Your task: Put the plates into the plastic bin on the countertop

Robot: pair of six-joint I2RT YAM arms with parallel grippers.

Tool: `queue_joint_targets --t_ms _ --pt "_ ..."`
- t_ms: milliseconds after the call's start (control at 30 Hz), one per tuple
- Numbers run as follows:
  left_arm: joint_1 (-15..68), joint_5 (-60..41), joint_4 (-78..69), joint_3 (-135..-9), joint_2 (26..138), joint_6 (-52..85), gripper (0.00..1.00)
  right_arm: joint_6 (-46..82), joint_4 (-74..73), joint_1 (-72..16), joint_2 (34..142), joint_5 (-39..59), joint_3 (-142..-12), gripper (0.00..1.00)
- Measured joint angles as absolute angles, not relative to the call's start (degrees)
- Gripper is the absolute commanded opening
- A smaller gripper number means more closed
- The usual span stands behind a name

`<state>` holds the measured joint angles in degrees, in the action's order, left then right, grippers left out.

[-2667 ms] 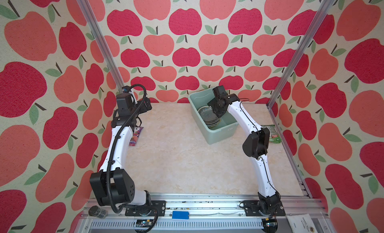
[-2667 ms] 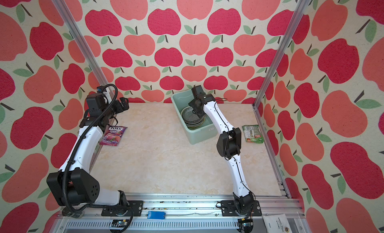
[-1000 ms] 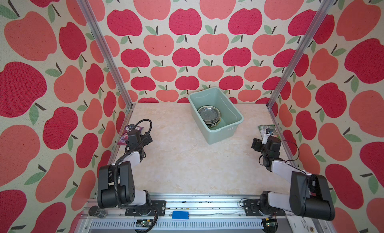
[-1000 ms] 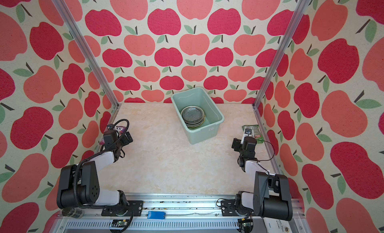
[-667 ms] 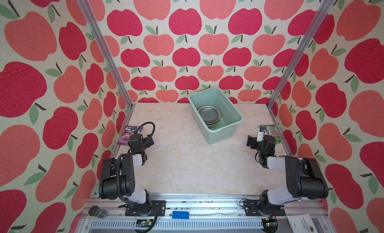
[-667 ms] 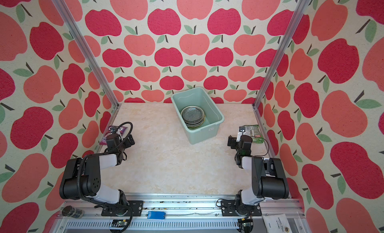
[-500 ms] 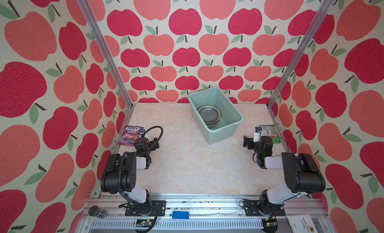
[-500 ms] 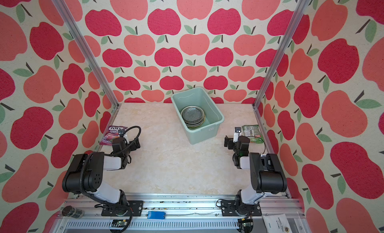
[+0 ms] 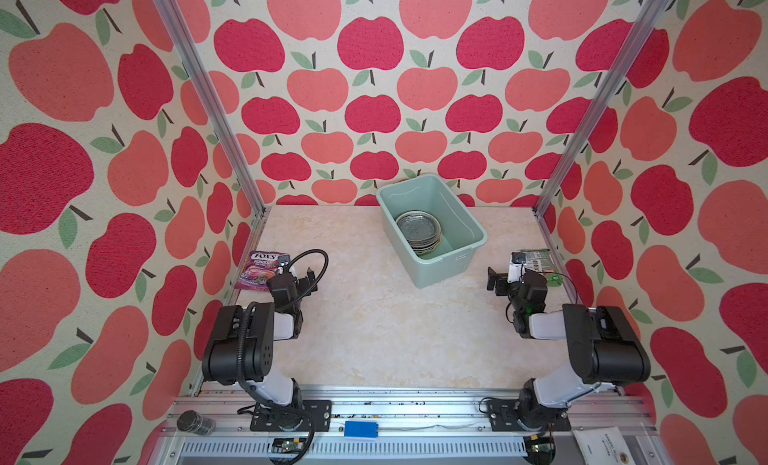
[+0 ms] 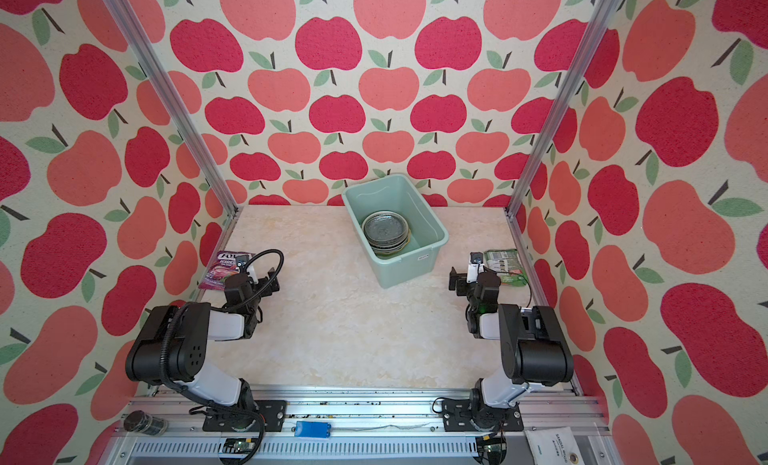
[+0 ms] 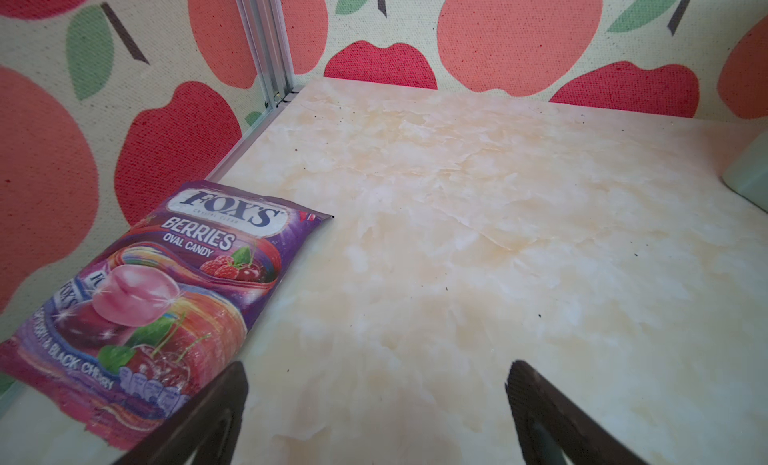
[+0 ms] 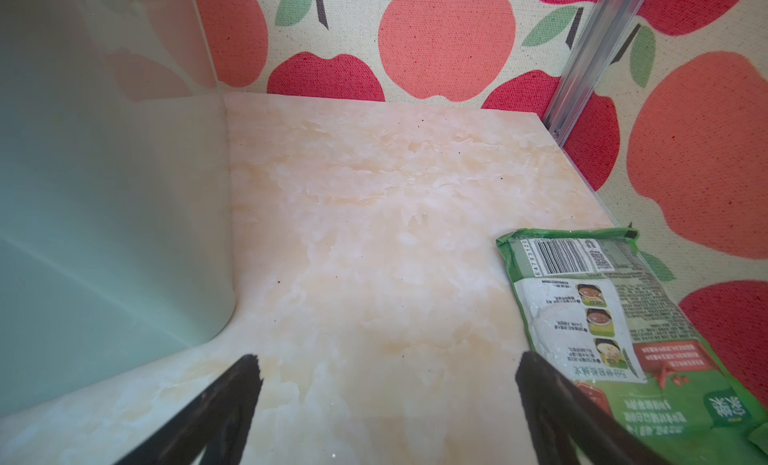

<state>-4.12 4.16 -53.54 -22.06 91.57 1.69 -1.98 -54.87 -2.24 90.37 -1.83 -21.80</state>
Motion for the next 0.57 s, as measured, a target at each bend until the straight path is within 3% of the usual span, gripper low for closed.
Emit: queue_joint_targets --t_ms 567 --pt "-4.16 4.69 -53.89 -22.06 91.57 1.54 0.99 -1.98 -55.05 -2.24 90.56 -1.8 -21.82 0.99"
